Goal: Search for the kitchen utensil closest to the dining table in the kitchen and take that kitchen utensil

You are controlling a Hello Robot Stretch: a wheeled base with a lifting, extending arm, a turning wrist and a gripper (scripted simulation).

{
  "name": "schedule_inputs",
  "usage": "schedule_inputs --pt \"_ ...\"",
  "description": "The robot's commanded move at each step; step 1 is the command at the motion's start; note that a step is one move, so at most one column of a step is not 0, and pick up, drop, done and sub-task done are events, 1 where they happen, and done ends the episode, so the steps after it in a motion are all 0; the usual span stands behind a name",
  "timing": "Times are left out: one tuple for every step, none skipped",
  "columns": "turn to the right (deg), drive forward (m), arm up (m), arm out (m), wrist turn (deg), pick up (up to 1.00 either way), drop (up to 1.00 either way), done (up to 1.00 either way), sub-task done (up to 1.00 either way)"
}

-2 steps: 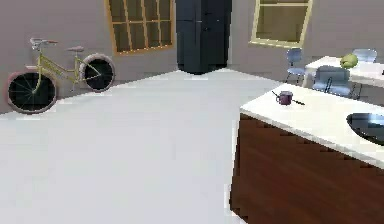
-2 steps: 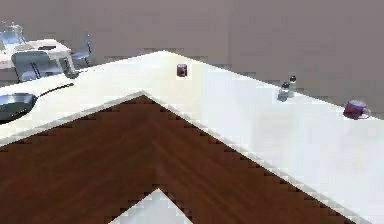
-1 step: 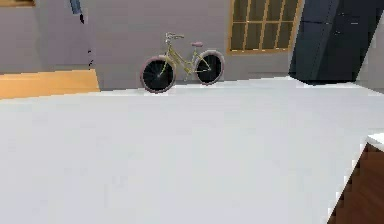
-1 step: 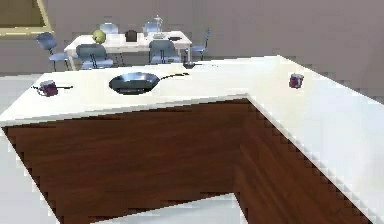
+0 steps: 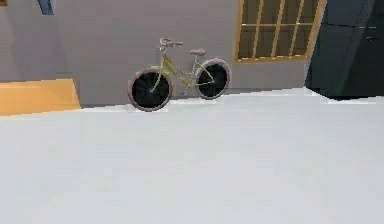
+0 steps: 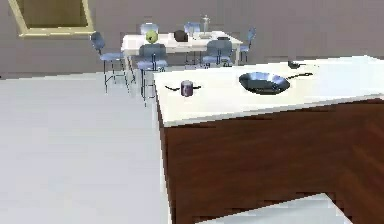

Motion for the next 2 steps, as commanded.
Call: schedule_inputs --pt "33.0 0.0 0.0 0.0 0.0 0.0 0.0 0.0 0.0" --pt "0.0 0.65 0.0 0.0 0.0 0.0 0.0 0.0 0.0"
